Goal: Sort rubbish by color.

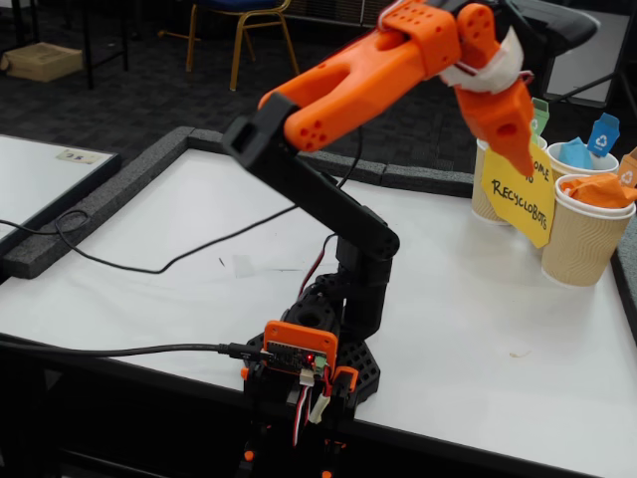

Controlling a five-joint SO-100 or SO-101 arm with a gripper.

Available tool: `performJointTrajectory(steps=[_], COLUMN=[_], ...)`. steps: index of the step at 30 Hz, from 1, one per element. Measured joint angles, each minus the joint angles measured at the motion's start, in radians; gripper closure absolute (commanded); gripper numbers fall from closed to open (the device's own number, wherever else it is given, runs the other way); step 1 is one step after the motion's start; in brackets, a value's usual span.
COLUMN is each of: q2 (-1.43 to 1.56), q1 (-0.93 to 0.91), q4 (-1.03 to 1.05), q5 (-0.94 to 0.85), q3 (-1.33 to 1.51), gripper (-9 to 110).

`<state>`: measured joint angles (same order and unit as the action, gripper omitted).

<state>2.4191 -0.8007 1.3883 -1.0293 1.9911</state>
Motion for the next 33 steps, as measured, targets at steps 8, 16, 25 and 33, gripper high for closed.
performJointTrajectory(steps=[8, 16, 25, 33], q2=[-0.066, -0.069, -0.069, -0.069], q1=[-0.086, -0.192, -0.282, -0.285], q4=[0.008, 0.008, 0.008, 0.003], q5=[0.000, 0.000, 0.000, 0.000], q3=[-0.058, -0.063, -0.063, -0.044], gripper=[101, 101, 101, 101])
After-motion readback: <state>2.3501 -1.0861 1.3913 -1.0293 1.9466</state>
